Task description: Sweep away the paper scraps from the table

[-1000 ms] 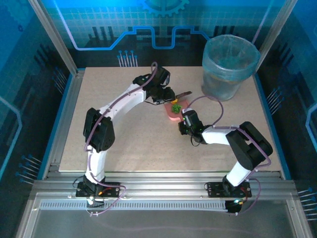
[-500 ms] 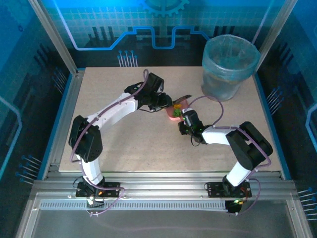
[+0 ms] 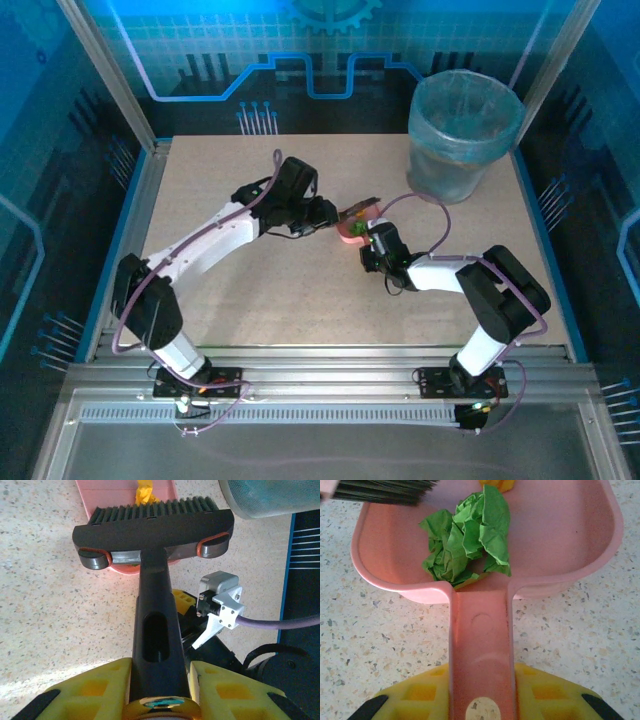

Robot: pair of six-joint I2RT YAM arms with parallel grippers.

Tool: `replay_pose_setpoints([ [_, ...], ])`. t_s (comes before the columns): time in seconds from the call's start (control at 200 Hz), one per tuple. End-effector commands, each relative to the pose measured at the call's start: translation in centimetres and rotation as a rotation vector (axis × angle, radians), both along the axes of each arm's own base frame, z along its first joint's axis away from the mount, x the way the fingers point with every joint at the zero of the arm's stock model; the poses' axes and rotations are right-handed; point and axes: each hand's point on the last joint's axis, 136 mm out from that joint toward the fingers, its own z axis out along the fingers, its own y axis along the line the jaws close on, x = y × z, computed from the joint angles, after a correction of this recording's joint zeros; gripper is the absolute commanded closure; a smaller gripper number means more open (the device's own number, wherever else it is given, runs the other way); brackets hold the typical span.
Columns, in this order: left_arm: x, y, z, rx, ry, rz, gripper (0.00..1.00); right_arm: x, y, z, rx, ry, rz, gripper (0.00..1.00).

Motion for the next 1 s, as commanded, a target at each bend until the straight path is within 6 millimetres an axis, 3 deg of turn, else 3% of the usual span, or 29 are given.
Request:
replay_pose_setpoints([
  [0.0,-1.2,2.3,0.9,0.040,-0.025,0.065,1.00,-1.5,-0.3,-1.0,-0.037,0.042,0.020,1.00],
  [0.16,-2.1,4.7,3.0,0.039,-0.100,0.144,1.00,-1.5,-0.1,-0.6,-0.049,0.021,0.033,1.00],
  [0.335,-3.0,8.6,5.5,0.058,-0.208,0.271,1.00,-1.5,0.4,-0.4,-0.049,-0.003,0.055,1.00],
  [0.535,-2.4,10.6,5.4,0.069,-0.233,0.315,1.00,-1.4,0.3,0.0,-0.052,-0.066,0.064,1.00],
  [0.7,-0.1,9.7,4.7,0.096,-0.213,0.261,1.00,-1.7,0.3,-0.1,-0.053,-0.099,0.076,1.00],
  [0.995,4.7,3.5,3.1,0.082,-0.148,0.057,1.00,-2.1,1.9,0.2,-0.097,-0.137,0.157,1.00],
])
